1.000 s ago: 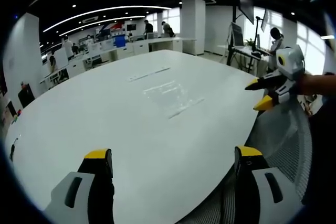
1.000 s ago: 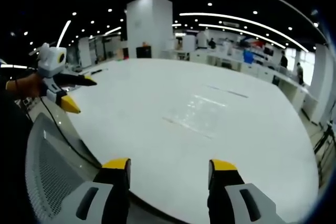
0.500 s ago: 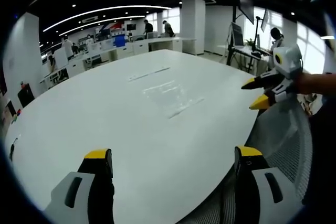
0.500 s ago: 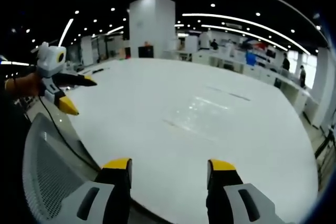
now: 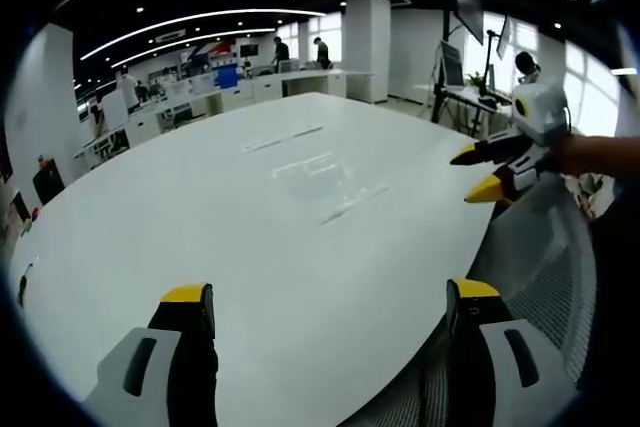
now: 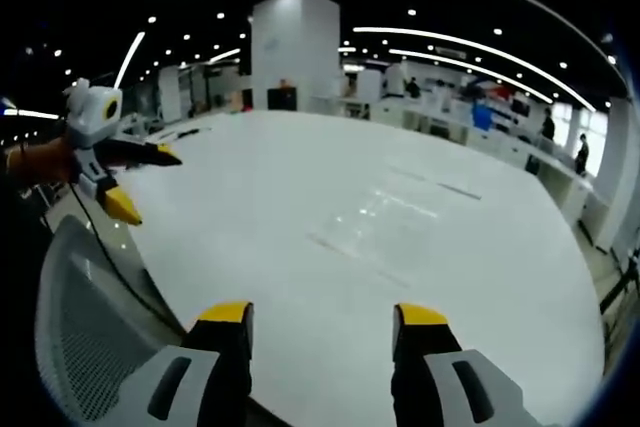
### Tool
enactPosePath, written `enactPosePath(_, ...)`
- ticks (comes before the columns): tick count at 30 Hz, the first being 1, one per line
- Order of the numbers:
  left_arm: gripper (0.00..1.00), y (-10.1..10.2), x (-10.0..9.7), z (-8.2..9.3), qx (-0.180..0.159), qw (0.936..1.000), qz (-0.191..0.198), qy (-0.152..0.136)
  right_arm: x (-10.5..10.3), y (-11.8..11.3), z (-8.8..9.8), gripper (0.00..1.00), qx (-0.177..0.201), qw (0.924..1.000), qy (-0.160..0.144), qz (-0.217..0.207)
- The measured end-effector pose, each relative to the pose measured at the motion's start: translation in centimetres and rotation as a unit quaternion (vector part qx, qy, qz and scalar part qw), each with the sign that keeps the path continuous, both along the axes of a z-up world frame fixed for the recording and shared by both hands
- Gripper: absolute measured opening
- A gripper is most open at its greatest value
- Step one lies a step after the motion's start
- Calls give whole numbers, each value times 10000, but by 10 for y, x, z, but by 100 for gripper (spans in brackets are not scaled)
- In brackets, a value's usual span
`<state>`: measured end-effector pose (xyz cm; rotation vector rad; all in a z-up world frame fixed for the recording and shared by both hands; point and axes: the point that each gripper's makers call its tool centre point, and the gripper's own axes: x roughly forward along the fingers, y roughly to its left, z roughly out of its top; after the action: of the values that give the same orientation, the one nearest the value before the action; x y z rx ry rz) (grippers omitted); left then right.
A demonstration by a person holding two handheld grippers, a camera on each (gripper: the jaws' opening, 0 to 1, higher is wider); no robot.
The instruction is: Open the resealable bag by pulling the two sides of the seal apart until the entire bag opening is separated and visibly accessible.
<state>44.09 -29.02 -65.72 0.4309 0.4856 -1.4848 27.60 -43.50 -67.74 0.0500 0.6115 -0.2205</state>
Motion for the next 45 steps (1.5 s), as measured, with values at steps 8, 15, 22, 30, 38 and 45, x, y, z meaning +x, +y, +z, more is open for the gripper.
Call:
enactPosePath(8,94,-3,-2,-2,28,10000,-64,23,11,-8,-1,52,-44,10000,-27,35)
enactPosePath(15,94,-5,-6,-3,71,9998,-177,-10,21,-17,0,51,-80,9999,-64,80)
enactPosePath(22,94,-7,-6,-4,97,9997,-222,-16,32,-22,-1,51,-138,9997,-19,208)
enactPosePath(30,94,-8,-2,-5,94,9998,-170,2,60,-26,5,51,-303,9981,-28,537)
enactPosePath(38,94,-6,3,-5,97,9999,-84,20,89,-26,7,51,-408,9953,-42,878)
enactPosePath(45,94,-7,9,-6,99,9999,-26,24,111,-28,5,51,-550,9909,31,1228)
